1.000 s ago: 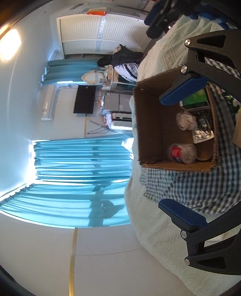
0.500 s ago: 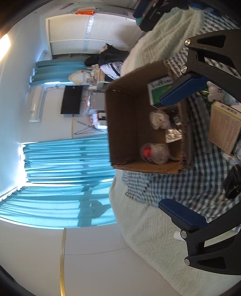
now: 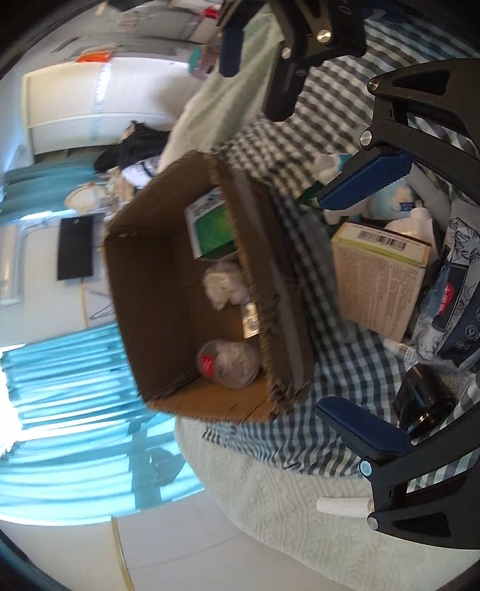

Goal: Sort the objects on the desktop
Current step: 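Withdraw both open tools from the box back toward the item pile, then grasp the white-and-red medicine box with the left tool while the right tool grasps the white plush bunny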

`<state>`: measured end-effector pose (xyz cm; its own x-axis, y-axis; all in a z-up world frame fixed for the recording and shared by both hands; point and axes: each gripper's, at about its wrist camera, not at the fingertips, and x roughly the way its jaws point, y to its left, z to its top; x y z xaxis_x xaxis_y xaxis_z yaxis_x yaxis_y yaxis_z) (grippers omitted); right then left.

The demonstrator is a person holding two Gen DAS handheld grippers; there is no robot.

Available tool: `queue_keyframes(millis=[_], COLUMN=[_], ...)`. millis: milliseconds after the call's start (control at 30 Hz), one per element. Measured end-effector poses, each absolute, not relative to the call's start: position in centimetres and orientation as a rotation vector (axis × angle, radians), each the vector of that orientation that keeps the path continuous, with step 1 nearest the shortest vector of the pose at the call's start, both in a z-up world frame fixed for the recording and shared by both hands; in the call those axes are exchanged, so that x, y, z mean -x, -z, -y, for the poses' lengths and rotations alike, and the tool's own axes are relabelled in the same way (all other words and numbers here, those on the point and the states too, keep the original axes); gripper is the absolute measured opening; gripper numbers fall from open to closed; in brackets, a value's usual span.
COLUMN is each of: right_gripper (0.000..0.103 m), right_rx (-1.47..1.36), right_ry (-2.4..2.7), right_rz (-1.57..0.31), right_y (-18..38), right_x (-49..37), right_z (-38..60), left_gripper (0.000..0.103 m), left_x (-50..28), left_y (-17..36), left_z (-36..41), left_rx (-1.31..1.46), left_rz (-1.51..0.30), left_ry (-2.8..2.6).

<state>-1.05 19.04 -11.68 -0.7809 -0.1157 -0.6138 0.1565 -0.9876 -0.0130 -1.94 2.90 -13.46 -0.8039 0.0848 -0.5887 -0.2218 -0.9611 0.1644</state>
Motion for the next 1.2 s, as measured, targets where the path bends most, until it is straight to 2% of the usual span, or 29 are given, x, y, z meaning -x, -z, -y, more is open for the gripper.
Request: queue_keyframes(millis=[433,567,700,767,800,867,1000,1200], right_gripper=[0.103,0.102,0.102,0.102,0.102,0.098,0.090,0.064], right_rx=[-1.120,-1.188,-1.204,-1.207,-1.210,-1.224,-1.272,-1.406], right_ry=[2.741,2.686,2.628,2.599,2.589,2.559,2.505,2.432], right_rz=[-0.076,-0.070,-0.126,-0.166,-0.186,-0.218,-0.267,-0.321], right_y=[14.4,15.7,16.5,16.9,17.1,17.6,18.9,21.7], right_x=[2.9,4.1,4.5,4.6,4.7,5.0,5.8,7.3], right_z=[-18.6,-18.2,-16.8,-16.0,-15.6,-14.9,-13.7,-12.8], left_gripper=[0.103,0.102,0.092,0.077,0.064,0.061,0.042,0.038], left_x=[4.5,5.1,5.6,5.9,6.3,7.0,8.3,8.1], left_y=[18.4,18.5,18.1,17.8,17.9,18.3,19.4,19.7], left_z=[-4.5,-3.7,-2.1,-1.3,-0.8,0.2,1.8,1.2], left_rx=[1.247,1.289,1.311,1.319,1.340,1.394,1.470,1.452], left_rz=[-0.509,-0.447,-0.339,-0.310,-0.308,-0.238,-0.090,-0.128], left_ry=[-2.683,-2.685,-2.713,-2.742,-2.770,-2.758,-2.684,-2.665])
